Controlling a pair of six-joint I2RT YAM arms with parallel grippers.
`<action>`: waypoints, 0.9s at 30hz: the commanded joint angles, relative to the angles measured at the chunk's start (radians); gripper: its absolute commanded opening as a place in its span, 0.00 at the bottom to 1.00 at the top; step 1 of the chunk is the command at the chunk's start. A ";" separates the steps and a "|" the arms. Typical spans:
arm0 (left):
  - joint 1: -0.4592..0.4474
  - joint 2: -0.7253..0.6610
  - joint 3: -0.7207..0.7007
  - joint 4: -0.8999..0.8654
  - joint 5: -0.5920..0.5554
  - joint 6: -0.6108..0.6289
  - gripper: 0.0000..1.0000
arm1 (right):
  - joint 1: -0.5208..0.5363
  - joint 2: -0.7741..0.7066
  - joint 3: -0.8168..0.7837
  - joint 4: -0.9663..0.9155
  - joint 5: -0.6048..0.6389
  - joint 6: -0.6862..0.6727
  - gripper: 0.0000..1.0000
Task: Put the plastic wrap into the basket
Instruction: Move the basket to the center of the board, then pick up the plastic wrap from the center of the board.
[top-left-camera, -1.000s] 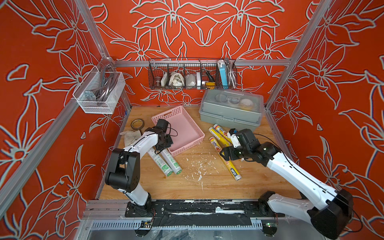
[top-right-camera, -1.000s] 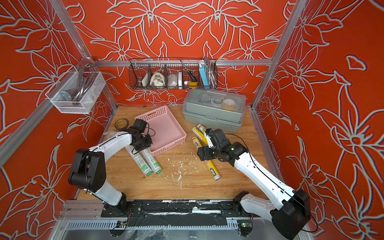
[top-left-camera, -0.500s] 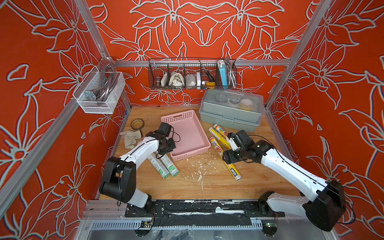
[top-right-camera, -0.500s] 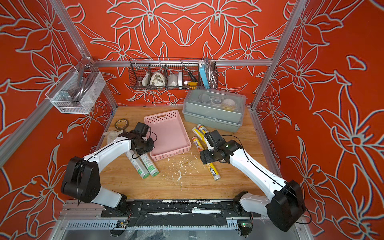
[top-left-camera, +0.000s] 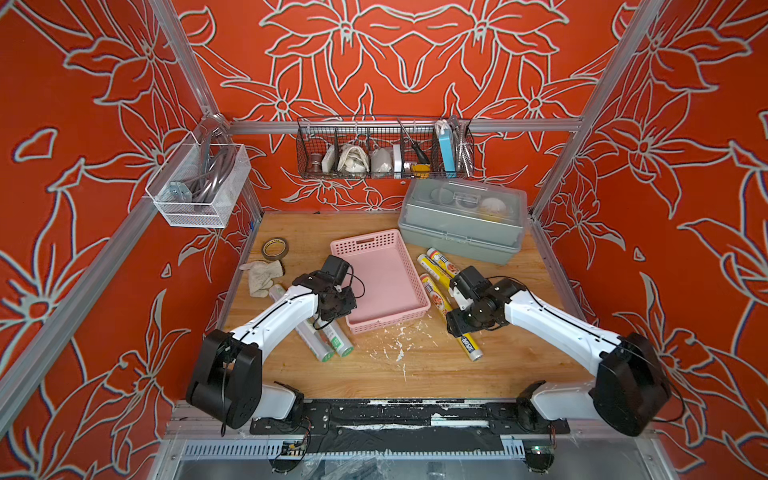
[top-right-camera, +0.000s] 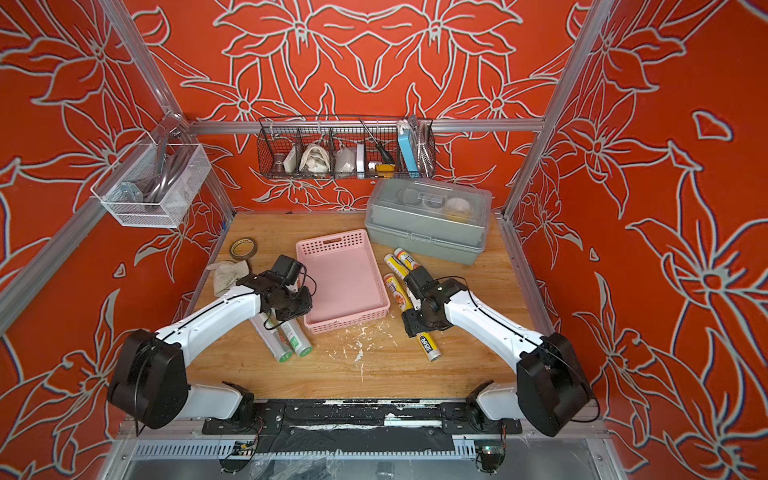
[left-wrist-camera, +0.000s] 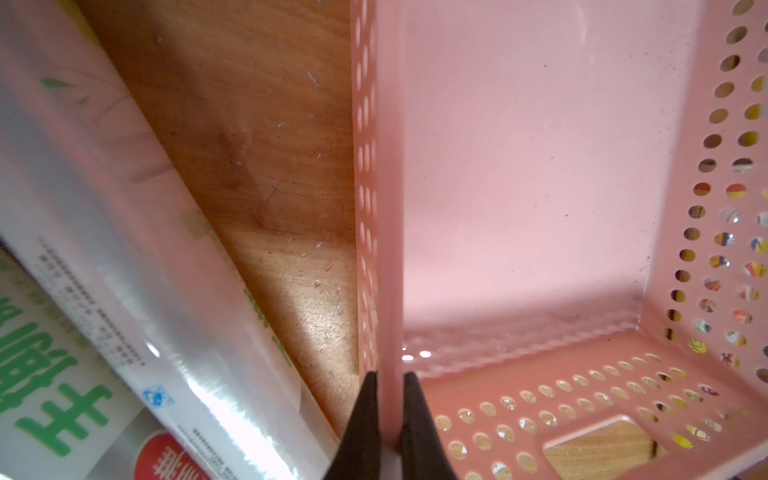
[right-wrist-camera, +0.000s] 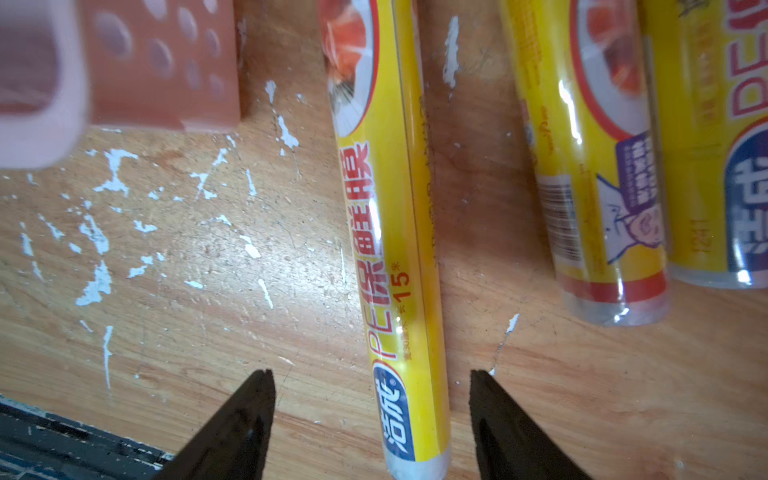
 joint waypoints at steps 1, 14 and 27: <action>-0.001 -0.020 -0.002 -0.003 0.014 -0.005 0.13 | 0.002 0.010 -0.003 -0.010 -0.018 -0.014 0.74; 0.011 -0.091 0.065 -0.104 -0.049 0.045 0.37 | 0.010 0.116 0.006 0.041 0.004 -0.043 0.74; 0.113 -0.317 0.137 -0.235 -0.069 0.100 0.42 | 0.010 0.188 0.006 0.133 0.036 -0.044 0.68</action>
